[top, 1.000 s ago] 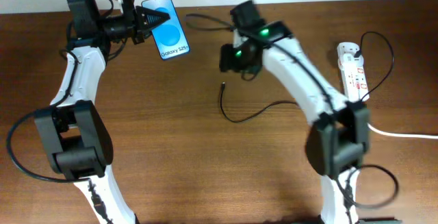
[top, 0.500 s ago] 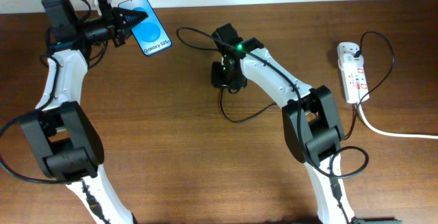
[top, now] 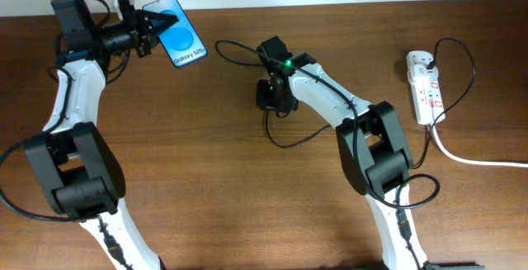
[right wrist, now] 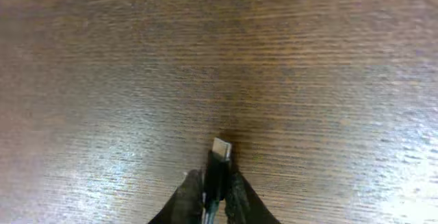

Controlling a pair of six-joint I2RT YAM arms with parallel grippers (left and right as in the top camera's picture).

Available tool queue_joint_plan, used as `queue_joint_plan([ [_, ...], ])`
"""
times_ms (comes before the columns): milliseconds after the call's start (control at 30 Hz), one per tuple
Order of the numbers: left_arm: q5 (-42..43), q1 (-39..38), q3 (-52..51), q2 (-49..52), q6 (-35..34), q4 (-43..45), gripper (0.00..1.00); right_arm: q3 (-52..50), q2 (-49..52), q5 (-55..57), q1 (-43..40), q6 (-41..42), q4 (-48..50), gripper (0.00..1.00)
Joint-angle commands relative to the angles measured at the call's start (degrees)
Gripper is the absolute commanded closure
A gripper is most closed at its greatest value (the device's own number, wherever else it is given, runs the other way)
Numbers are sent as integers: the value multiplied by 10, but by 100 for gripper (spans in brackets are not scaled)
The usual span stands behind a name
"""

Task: Plug charger to phone and switch on socket
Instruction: 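Grasp the black cable's USB-C plug with the right gripper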

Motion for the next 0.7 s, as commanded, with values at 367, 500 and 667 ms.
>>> queue_joint_plan([
  [367,71,-2,8,-2,19,-17,100,-24,-263,-323,-16,-254,-34,96],
  [500,106,-32,8,-2,27,9,100,-24,-340,-360,-51,-301,-105,96],
  [667,122,-89,8,-2,27,55,100,-85,-352,-389,-78,-320,-128,96],
])
